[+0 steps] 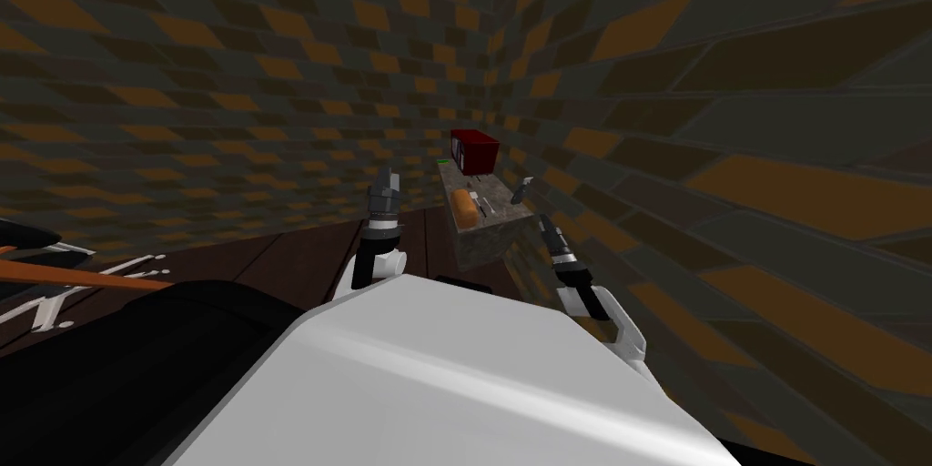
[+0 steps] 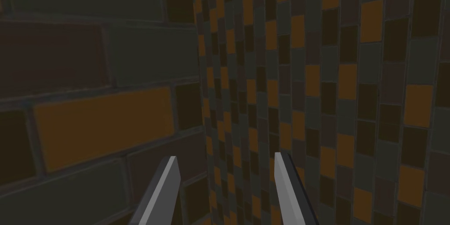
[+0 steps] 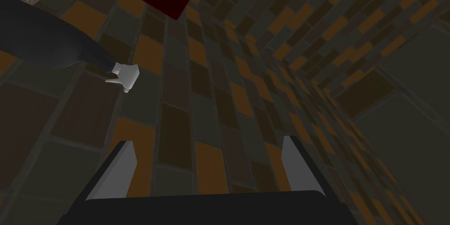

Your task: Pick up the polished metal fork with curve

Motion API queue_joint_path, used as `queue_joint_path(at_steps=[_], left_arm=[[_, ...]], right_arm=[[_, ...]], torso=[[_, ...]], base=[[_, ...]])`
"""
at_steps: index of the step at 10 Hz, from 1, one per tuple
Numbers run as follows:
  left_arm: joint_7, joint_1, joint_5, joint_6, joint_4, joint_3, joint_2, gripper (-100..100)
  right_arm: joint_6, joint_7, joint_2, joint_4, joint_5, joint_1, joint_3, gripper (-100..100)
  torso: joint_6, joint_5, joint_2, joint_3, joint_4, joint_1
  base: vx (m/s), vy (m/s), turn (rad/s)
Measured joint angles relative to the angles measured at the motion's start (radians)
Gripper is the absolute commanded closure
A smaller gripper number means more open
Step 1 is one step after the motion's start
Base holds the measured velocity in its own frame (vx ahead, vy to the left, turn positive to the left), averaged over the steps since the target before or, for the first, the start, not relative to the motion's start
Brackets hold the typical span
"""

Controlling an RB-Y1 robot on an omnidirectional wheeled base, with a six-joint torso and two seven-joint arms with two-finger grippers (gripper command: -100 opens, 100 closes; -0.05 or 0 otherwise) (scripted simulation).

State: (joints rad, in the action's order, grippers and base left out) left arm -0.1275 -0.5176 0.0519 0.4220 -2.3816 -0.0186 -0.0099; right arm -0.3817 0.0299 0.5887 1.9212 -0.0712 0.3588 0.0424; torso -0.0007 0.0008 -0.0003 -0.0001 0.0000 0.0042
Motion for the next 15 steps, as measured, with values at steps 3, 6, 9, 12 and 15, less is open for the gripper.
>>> queue_joint_path(at_steps=[3, 6, 9, 12, 15], left_arm=[[0.0, 0.0, 0.0, 0.0, 0.0, 0.0, 0.0, 0], [0.0, 0.0, 0.0, 0.0, 0.0, 0.0, 0.0, 0], [0.0, 0.0, 0.0, 0.0, 0.0, 0.0, 0.0, 0], [0.0, 0.0, 0.0, 0.0, 0.0, 0.0, 0.0, 0], [0.0, 0.0, 0.0, 0.0, 0.0, 0.0, 0.0, 0]], right_arm=[[0.05, -0.009, 0.079, -0.065, -0.02, -0.02, 0.017, -100], [0.104, -0.016, 0.16, -0.135, -0.038, -0.044, 0.038, -100], [0.152, -0.024, 0.228, -0.201, -0.055, -0.055, 0.058, -100], [0.168, -0.031, 0.265, -0.271, -0.066, -0.078, 0.077, -100], [0.207, -0.036, 0.339, -0.347, -0.079, -0.084, 0.096, -100]], torso=[[0.0, 0.0, 0.001, 0.0, 0.0, 0.0], [0.0, 0.0, 0.0, 0.0, 0.0, -0.001], [0.0, 0.0, -0.001, 0.0, 0.0, 0.001], [0.0, 0.0, 0.0, 0.0, 0.0, -0.001], [0.0, 0.0, -0.001, -0.001, 0.0, 0.001]], base=[[-0.005, 0.063, 0.192], [0.002, 0.048, 0.098], [0.013, 0.068, 0.216], [0.005, 0.053, 0.172], [0.025, 0.076, 0.248]])
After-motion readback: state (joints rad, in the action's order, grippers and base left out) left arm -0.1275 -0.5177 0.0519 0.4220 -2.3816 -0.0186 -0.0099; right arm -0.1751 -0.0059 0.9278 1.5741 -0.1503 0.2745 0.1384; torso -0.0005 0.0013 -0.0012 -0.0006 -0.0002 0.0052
